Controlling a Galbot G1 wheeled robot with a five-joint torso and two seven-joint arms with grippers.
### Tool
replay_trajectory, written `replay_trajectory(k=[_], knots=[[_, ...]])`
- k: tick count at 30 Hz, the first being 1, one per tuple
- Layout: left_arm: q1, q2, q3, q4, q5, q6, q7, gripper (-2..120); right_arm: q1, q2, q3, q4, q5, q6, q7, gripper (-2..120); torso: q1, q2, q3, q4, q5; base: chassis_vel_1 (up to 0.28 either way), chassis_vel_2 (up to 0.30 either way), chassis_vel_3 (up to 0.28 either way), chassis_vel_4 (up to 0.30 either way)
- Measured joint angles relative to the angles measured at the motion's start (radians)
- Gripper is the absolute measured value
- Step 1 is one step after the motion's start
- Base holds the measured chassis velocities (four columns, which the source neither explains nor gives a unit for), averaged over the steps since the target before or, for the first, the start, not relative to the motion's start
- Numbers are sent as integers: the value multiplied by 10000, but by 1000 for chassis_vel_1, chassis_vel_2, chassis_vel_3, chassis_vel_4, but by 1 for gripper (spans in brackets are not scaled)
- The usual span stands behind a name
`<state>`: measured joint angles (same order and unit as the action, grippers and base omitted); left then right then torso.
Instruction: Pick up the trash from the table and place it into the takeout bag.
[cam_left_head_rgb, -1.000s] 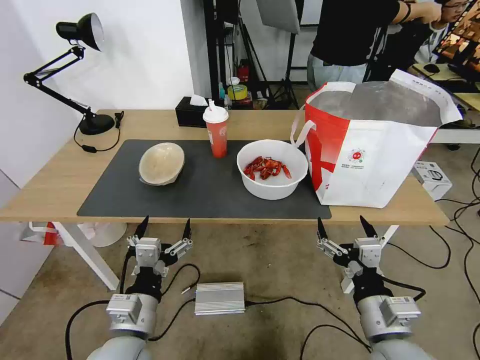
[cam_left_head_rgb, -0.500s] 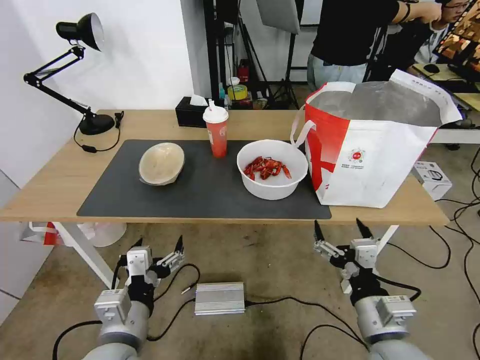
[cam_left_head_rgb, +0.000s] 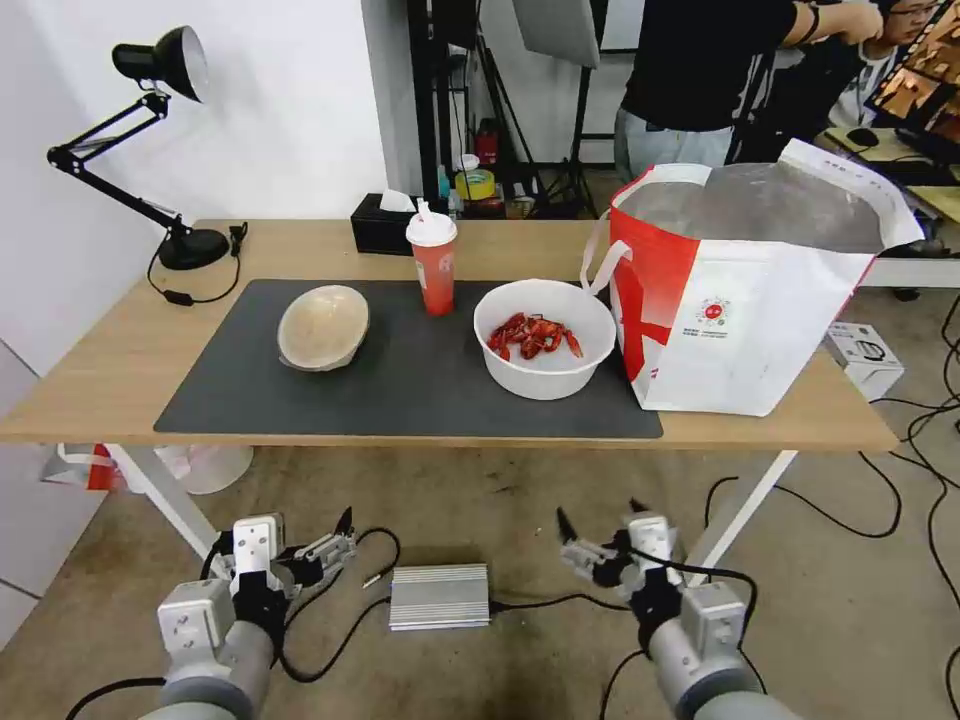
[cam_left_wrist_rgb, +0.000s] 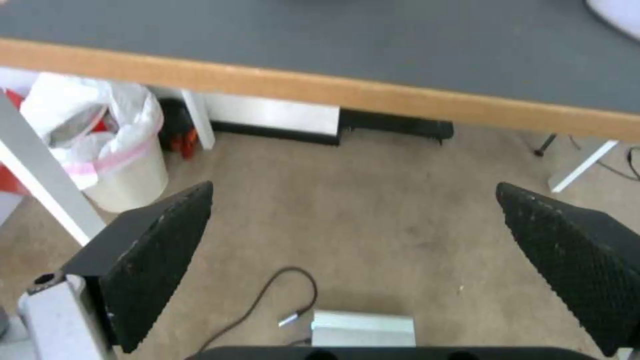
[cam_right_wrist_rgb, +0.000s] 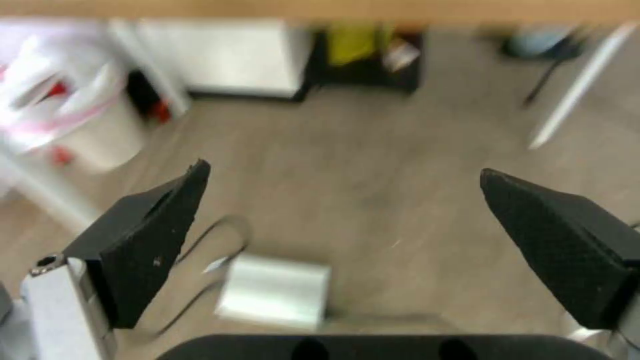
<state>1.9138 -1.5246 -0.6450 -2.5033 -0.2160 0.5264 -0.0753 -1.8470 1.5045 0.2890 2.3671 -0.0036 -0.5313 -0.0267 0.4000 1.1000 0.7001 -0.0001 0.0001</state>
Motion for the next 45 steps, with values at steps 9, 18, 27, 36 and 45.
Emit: replay_trajectory(k=[9, 18, 27, 36, 45], knots=[[159, 6, -28, 0, 142, -470, 134, 100, -77, 43, -147, 310, 99, 28, 31, 100, 0, 0, 0, 1, -2, 0, 0, 0, 0], [183, 2, 1, 12, 239, -525, 193, 100, -100, 31, -104, 365, 147, 132, 125, 100, 0, 0, 0, 1, -2, 0, 0, 0, 0], [137, 2, 24, 17, 299, -812, 289, 100, -83, 22, -62, 400, 272, 379, 257, 100, 0, 0, -1, 1, -1, 0, 0, 0, 0], [65, -23, 26, 24, 412, -1673, 505, 100, -63, -10, 2, 560, 448, 689, 322, 100, 0, 0, -1, 1, -1, 0, 0, 0, 0], [25, -45, 8, 31, 457, -2983, 717, 100, -74, 5, -11, 583, 444, 744, 315, 100, 0, 0, -1, 1, -1, 0, 0, 0, 0]])
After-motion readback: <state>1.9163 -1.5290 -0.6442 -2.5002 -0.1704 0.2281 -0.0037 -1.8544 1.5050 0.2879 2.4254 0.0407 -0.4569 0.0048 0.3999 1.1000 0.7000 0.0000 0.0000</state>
